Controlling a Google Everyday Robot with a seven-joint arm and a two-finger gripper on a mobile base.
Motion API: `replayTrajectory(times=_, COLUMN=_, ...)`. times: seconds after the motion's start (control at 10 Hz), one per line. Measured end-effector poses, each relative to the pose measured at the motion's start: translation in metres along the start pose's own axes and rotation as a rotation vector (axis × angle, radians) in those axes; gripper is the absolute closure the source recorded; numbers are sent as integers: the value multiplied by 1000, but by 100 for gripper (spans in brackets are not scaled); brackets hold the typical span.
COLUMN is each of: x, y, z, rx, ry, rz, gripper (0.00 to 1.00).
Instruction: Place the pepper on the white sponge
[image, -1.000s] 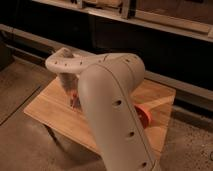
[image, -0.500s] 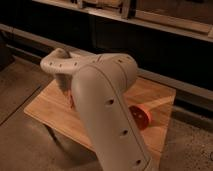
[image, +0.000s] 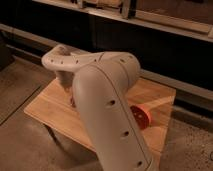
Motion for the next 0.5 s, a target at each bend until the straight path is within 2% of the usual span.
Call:
replayTrajectory(times=0.3, x=4, y=-8, z=5, rx=3, ry=11, rz=14, gripper=100)
replayTrajectory(times=0.4, x=4, y=-9, z=7, rx=4, ry=14, rz=15, gripper=97)
replayTrajectory(times=0.5, x=6, y=-9, z=9, rx=3, ry=18, rz=16, gripper=88)
